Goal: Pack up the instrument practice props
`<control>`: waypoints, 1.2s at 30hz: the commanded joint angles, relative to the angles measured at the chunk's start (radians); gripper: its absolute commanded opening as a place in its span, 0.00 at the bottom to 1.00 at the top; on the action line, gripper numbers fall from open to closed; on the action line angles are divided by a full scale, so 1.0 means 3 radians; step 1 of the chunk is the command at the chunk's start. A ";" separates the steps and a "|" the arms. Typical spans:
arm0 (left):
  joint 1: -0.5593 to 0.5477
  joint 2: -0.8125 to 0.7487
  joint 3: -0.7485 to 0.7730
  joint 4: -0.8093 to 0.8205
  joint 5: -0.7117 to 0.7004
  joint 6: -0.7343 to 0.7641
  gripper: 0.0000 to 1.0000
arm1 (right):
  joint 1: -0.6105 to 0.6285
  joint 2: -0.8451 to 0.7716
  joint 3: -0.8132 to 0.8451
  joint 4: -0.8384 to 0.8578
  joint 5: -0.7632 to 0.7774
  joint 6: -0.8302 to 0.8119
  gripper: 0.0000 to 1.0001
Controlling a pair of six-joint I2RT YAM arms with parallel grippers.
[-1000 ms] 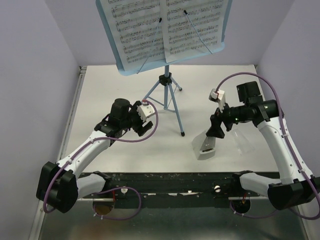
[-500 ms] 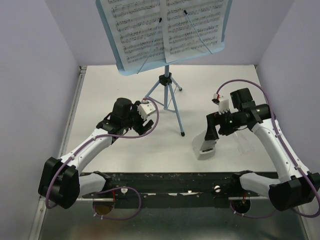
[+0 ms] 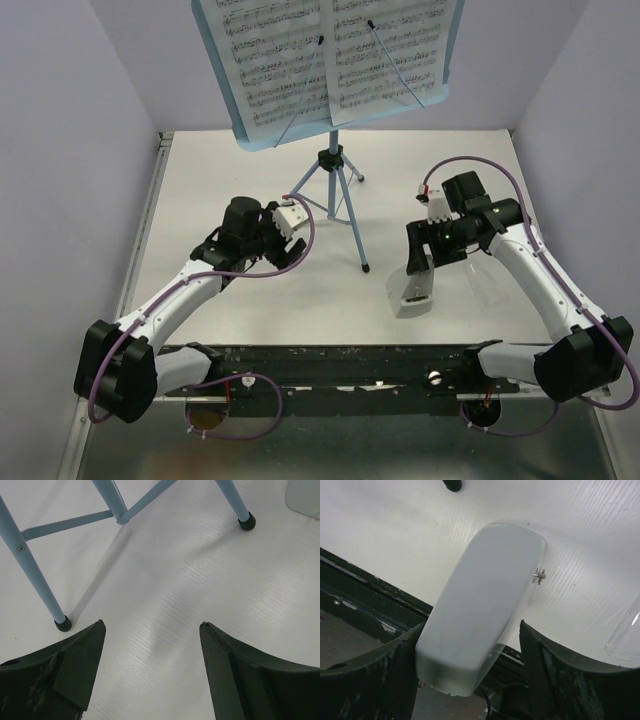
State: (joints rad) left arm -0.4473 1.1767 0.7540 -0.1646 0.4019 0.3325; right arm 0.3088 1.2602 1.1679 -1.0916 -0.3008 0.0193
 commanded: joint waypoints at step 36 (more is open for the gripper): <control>-0.0007 -0.0619 -0.0131 -0.0305 0.0562 0.0160 0.95 | 0.1184 0.0288 0.0100 0.1128 -0.0813 -0.2151 0.00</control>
State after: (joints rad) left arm -0.4473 1.0271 0.7048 -0.1791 0.4755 0.3283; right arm 0.6228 1.2850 1.1484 -0.8772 -0.4980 -0.5945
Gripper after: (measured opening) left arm 0.938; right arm 0.578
